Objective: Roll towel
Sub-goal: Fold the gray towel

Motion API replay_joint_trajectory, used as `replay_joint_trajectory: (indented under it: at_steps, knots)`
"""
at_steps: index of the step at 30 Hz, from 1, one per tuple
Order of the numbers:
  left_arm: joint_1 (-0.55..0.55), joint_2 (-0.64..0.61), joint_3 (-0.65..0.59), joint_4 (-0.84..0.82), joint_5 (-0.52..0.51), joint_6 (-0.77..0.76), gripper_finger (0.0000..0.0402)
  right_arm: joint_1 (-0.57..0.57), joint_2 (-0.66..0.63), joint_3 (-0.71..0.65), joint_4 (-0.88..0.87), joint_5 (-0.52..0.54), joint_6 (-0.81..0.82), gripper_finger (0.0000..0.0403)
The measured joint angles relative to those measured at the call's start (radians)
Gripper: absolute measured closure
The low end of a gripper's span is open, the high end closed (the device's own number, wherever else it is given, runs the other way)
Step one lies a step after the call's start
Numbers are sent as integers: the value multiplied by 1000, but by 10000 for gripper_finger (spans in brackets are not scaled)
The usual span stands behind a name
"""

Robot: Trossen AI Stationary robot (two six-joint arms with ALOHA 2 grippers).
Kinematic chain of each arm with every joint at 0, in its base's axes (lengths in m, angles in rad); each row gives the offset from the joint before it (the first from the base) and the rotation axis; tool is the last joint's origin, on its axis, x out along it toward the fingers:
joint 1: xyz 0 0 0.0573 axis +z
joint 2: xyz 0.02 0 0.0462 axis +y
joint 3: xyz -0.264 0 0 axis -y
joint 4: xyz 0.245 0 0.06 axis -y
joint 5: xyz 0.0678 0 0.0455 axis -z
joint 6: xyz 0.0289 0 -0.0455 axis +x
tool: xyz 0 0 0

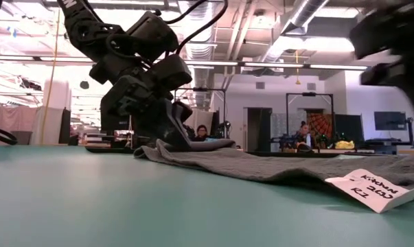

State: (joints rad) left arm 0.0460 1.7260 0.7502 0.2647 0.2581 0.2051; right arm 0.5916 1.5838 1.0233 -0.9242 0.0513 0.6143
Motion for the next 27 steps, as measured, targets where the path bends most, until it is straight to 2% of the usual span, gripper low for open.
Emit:
replay_joint_trajectory:
  at_steps: [3, 8, 19, 27]
  knots:
    - [0, 0, 0, -7, 0, 0, 401, 43, 9, 0, -22, 18, -27, 285]
    - [0, 0, 0, -4, 0, 8, 401, 72, 8, 0, -33, 133, -33, 285]
    - [0, 0, 0, -5, 1, 20, 401, 76, 8, -35, -29, 149, -145, 281]
    - [0, 0, 0, -5, 1, 20, 401, 76, 8, -35, -28, 144, -152, 217]
